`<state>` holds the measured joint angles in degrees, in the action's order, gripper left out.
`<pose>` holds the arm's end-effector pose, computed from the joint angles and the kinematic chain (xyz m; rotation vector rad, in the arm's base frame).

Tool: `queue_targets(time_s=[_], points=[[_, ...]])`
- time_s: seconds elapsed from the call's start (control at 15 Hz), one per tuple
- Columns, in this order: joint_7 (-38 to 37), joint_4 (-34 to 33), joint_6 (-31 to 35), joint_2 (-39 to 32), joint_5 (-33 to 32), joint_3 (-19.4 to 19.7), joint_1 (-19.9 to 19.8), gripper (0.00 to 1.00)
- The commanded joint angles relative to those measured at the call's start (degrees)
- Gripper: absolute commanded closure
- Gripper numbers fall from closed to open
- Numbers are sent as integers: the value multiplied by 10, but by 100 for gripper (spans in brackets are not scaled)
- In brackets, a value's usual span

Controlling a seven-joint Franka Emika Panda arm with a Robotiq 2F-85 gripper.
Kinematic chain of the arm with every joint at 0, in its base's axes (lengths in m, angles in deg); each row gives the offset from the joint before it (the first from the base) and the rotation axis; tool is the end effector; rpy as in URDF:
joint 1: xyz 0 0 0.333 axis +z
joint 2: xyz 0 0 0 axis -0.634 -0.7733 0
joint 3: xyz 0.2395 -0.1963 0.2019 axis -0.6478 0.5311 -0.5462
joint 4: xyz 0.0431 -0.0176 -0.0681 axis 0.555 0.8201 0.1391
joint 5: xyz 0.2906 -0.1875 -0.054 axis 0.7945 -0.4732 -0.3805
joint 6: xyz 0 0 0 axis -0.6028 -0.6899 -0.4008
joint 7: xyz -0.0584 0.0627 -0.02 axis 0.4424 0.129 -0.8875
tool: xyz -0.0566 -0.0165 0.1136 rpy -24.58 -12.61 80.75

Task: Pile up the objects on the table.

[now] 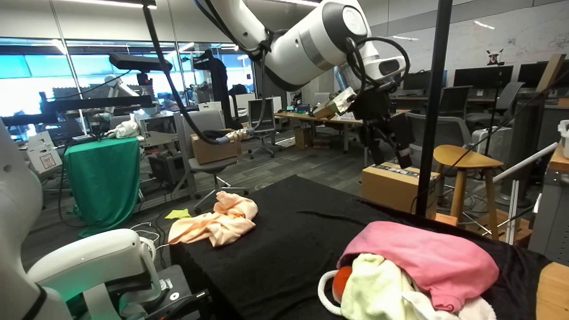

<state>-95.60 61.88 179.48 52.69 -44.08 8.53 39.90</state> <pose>0.5457 -0.0058 0.4710 2.7546 -0.4943 0.3252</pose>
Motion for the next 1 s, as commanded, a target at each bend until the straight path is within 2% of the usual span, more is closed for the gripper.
queue_targets(time_s=[0.0, 0.4, 0.93], points=[[82, 7, -13, 13, 31, -24, 33, 0], [186, 48, 10, 2, 84, -76, 87, 0], [354, 98, 39, -31, 149, -130, 134, 0]])
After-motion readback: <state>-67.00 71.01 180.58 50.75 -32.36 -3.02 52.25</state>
